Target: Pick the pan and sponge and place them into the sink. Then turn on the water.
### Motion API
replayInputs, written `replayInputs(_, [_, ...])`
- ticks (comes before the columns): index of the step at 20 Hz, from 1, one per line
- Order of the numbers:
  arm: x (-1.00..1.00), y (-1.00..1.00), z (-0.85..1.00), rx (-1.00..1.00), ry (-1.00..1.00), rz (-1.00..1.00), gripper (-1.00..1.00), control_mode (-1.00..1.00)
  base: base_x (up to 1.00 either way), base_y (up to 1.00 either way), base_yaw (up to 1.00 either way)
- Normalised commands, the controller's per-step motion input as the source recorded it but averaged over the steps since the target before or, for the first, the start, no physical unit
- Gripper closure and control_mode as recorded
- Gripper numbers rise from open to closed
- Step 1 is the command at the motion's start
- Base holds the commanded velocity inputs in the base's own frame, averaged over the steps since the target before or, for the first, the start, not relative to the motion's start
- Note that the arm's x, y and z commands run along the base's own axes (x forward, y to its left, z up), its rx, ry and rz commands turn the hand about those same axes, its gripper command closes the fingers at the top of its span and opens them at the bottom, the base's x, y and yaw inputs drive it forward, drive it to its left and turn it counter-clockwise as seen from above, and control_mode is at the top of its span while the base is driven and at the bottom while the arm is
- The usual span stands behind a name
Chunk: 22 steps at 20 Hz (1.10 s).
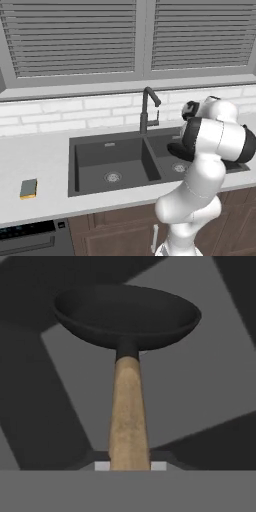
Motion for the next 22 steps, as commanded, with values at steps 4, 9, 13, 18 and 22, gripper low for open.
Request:
replayInputs(4, [0.04,-0.39,-0.15,0.00,0.00,-0.29,1.00,-1.00,0.00,0.00,0.00])
replayInputs(9, [0.13,-0.11,-0.17,0.00,-0.01,-0.30,1.00,-1.00,0.00,0.00,0.00])
replayInputs(13, [0.22,0.17,-0.59,0.00,0.00,-0.22,1.00,-1.00,0.00,0.00,0.00])
replayInputs(18, [0.35,0.59,-0.98,0.00,0.00,-0.15,1.00,-1.00,0.00,0.00,0.00])
replayInputs(22, [0.44,0.69,-1.00,0.01,0.02,-0.11,1.00,-1.00,0.00,0.00,0.00])
